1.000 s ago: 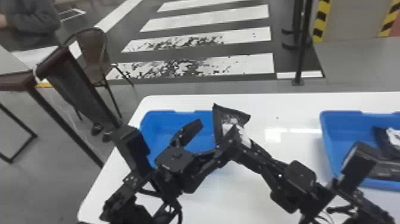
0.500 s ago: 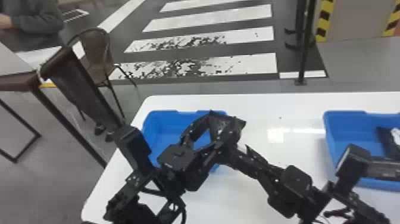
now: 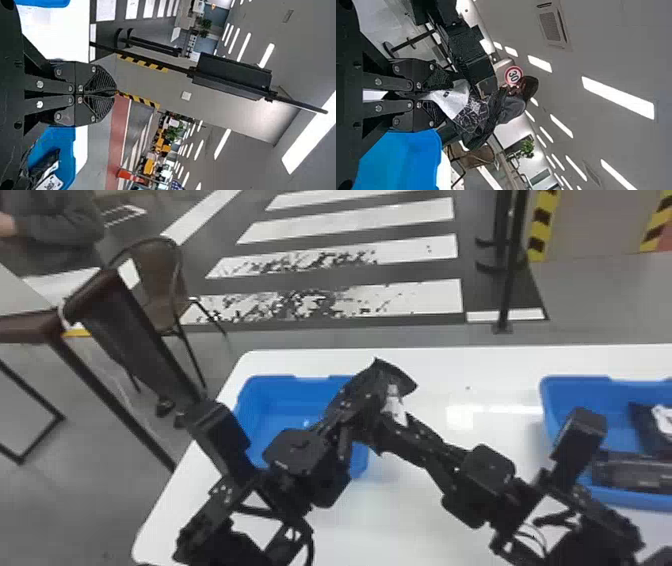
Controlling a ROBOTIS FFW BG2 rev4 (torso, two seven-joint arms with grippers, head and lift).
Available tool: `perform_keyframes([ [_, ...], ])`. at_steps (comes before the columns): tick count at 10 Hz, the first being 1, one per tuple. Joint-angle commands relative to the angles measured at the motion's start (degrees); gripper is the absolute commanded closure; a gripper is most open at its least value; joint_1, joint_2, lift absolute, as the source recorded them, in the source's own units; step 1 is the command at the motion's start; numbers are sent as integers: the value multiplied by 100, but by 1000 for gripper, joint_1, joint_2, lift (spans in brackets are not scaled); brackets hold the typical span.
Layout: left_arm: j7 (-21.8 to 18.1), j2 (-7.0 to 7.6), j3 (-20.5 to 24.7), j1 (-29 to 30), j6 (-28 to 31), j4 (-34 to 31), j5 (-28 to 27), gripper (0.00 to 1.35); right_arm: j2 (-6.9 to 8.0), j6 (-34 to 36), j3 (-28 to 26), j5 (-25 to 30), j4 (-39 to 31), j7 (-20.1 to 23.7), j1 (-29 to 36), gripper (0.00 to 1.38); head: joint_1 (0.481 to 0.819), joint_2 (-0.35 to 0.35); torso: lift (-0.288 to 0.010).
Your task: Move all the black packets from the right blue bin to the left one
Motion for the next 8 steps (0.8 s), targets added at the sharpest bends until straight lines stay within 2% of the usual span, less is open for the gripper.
perform_keyframes([
  [1,18,13,-59,-15,-15,-32,-106,1220,17,-15,102,60,11,-31,-189,1082,695,285,-140],
  [3,264,13,-82,181,-564,-130,-163,1220,17,-15,148,26,11,-57,-217,1082,695,293,-140],
  [4,414,4,-71,280,-662,-229,-163,1223,8,-1,148,-146,25,-57,-203,1032,695,304,-140],
  [5,449,-14,-25,322,-648,-271,-186,1223,17,13,159,-431,39,-57,-133,688,695,317,-140],
  [6,458,-49,89,336,-704,-285,-277,1223,8,126,159,-523,39,-49,-91,237,695,324,-140],
  [7,484,-93,249,350,-774,-285,-460,1223,8,280,114,-580,-3,4,-48,-2,695,327,-140],
  [8,572,-137,421,336,-859,-271,-746,1223,8,351,-23,-603,-17,66,36,13,695,347,-140],
])
